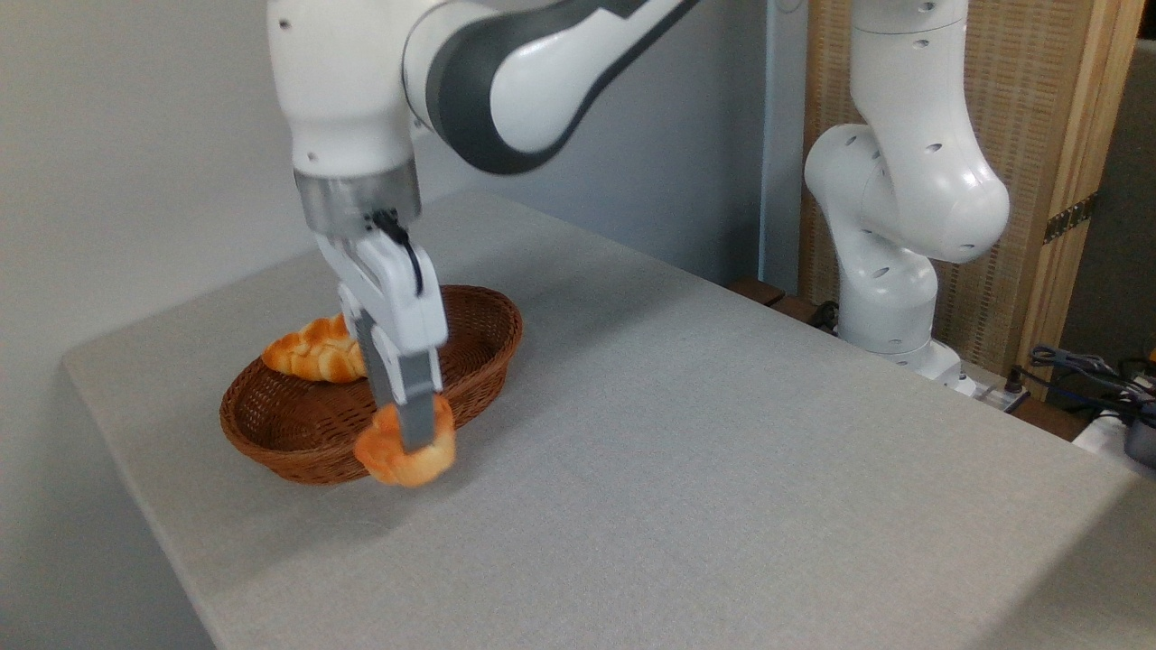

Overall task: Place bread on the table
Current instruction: 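Lower the roll onto the table beside the basket and release it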

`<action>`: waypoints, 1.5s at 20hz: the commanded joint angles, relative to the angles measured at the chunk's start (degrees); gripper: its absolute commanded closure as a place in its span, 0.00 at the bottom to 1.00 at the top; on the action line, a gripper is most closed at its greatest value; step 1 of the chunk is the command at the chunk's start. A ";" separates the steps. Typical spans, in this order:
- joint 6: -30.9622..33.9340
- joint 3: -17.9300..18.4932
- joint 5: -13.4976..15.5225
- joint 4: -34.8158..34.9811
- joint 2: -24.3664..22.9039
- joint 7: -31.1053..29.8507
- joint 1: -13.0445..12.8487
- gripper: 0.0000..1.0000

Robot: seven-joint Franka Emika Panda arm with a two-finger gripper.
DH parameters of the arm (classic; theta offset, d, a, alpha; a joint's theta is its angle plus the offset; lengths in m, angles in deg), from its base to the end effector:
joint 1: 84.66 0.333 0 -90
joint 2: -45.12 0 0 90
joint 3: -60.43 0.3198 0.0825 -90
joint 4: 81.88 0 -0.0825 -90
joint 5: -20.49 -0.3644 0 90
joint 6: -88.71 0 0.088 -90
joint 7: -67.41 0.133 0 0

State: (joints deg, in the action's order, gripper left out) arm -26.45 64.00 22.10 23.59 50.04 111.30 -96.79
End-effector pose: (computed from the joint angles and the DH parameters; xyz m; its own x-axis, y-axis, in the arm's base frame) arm 0.5718 -0.0893 0.4698 0.6147 -0.7852 0.0745 -0.7847 -0.6184 -0.0426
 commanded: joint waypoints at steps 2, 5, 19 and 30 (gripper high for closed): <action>0.90 1.43 0.85 1.05 1.85 0.32 0.09 0.00; 0.82 1.52 0.85 0.96 1.85 0.41 0.71 0.00; 0.73 1.61 0.85 0.88 1.85 0.41 0.79 0.00; 0.37 2.05 1.29 -3.34 -1.75 -0.47 0.79 0.00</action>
State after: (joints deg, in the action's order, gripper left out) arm -26.77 65.12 22.61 20.63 50.68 111.24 -95.78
